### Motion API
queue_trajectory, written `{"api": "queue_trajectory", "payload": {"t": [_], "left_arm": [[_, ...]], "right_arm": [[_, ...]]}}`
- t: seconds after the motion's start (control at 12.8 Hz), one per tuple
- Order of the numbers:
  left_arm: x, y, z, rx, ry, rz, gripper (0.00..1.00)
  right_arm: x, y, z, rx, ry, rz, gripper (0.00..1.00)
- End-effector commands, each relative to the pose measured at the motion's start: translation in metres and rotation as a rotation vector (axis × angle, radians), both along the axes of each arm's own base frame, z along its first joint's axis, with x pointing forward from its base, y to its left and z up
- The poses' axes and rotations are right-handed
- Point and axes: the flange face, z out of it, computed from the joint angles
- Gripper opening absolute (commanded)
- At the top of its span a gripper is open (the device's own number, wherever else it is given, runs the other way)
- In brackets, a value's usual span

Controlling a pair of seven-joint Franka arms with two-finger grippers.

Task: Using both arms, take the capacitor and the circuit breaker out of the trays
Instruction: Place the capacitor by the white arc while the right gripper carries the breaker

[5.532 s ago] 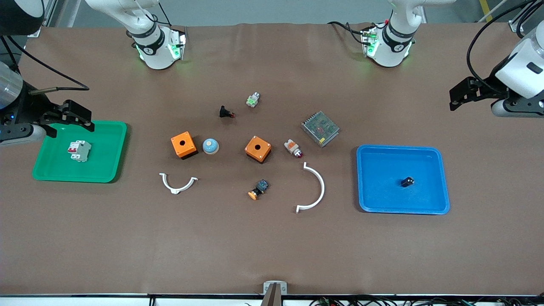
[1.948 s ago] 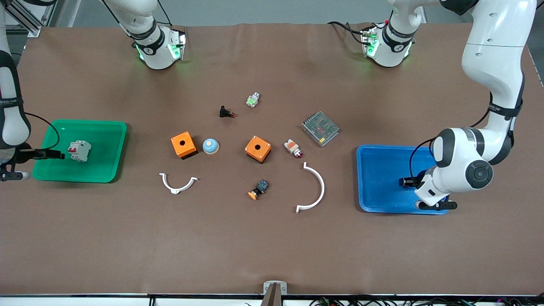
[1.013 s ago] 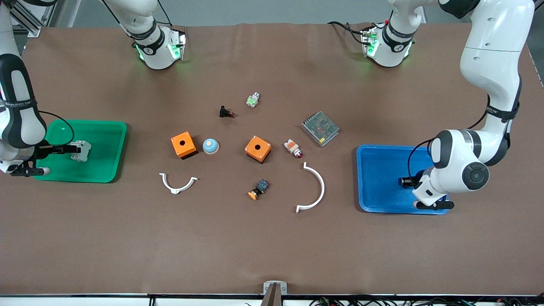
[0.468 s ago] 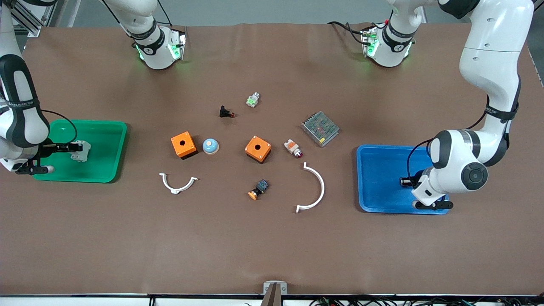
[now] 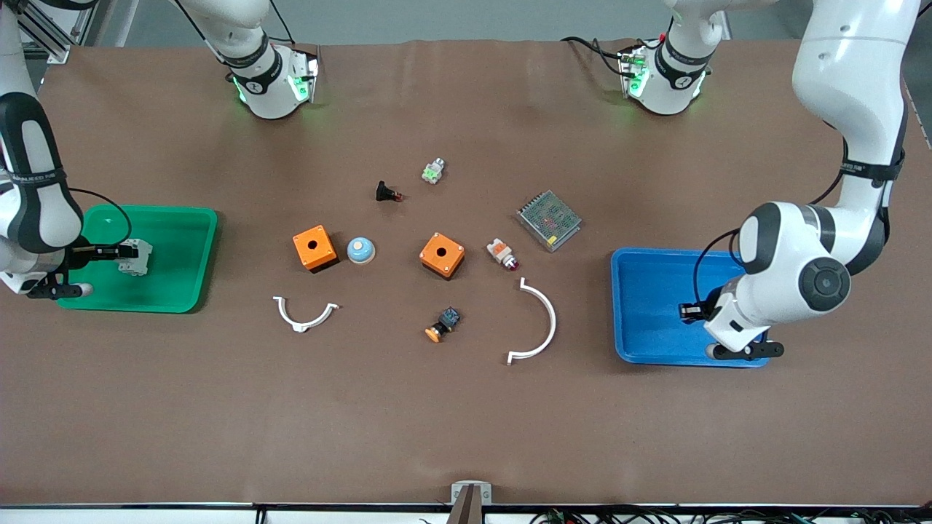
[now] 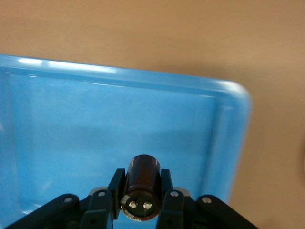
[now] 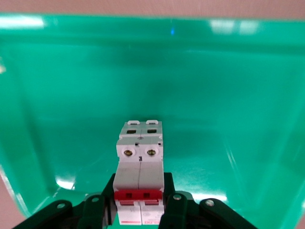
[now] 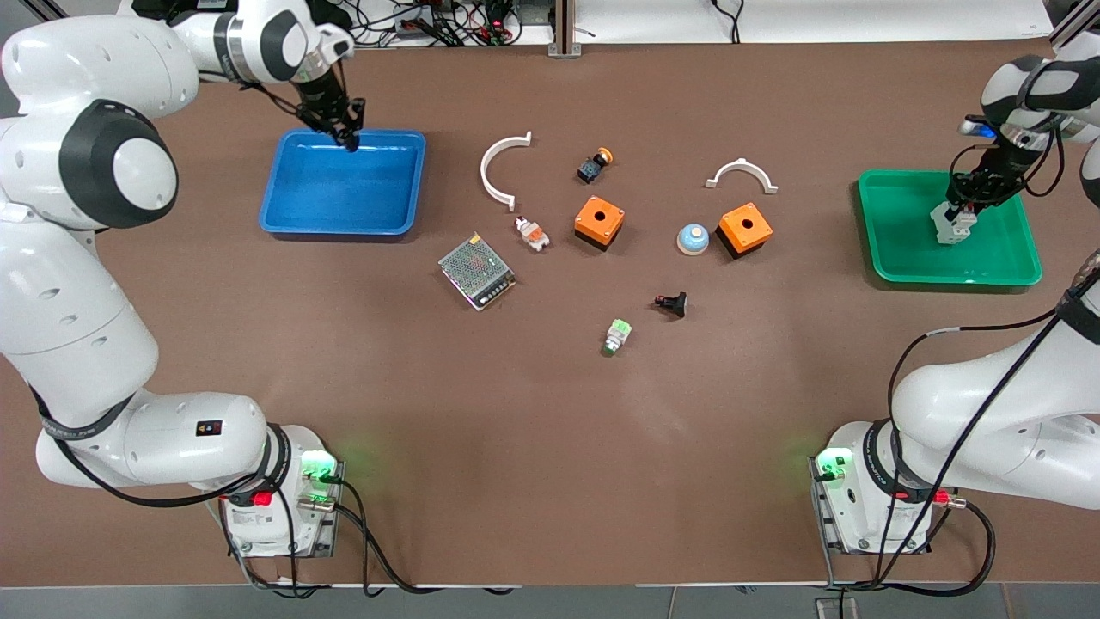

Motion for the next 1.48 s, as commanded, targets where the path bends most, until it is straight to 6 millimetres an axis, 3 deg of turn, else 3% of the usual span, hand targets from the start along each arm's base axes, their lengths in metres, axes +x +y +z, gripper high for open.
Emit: {"api": "queue_trajectory", "payload": {"t": [0.0, 0.08, 0.16, 0.23, 0.39, 0.62, 0.78, 0.94, 1.09, 1.25, 1.32, 1.4], "left_arm": [[-0.003, -0.064, 0.016, -0.015, -0.006, 0.089, 0.01], [-0.002, -0.089, 0.016, -0.018, -0.011, 0.127, 0.01], [0.001, -0.12, 0.019, -0.028, -0.02, 0.162, 0.01], [0.0, -0.151, 0.015, -0.033, -0.019, 0.19, 0.01], [0.004, -0.197, 0.002, -0.046, -0.022, 0.275, 0.01], [-0.006, -0.255, -0.024, -0.076, -0.029, 0.391, 0.02], [-0.021, -0.283, -0.043, -0.069, -0.009, 0.452, 0.02], [-0.033, -0.305, -0.066, -0.069, 0.001, 0.537, 0.07], [-0.041, -0.319, -0.086, -0.065, -0.022, 0.594, 0.1], [-0.044, -0.322, -0.098, -0.042, -0.035, 0.598, 0.21], [-0.044, -0.321, -0.099, -0.041, -0.034, 0.599, 0.28], [-0.045, -0.322, -0.099, -0.041, -0.032, 0.6, 0.55]], "right_arm": [[0.045, 0.009, 0.089, -0.002, -0.03, 0.032, 0.12], [0.068, 0.036, 0.116, -0.005, -0.057, 0.083, 0.12], [0.083, 0.054, 0.135, -0.013, -0.086, 0.114, 0.12], [0.1, 0.087, 0.148, -0.017, -0.118, 0.166, 0.12], [0.119, 0.142, 0.154, 0.02, -0.153, 0.229, 0.12], [0.14, 0.252, 0.16, 0.108, -0.23, 0.333, 0.12], [0.14, 0.322, 0.168, 0.108, -0.245, 0.406, 0.11], [0.135, 0.38, 0.167, 0.081, -0.226, 0.335, 0.11], [0.124, 0.447, 0.166, 0.043, -0.22, 0.252, 0.12], [0.114, 0.504, 0.165, 0.013, -0.246, 0.133, 0.12], [0.105, 0.534, 0.157, -0.004, -0.237, 0.102, 0.12], [0.1, 0.557, 0.148, -0.015, -0.241, 0.075, 0.12]]}}
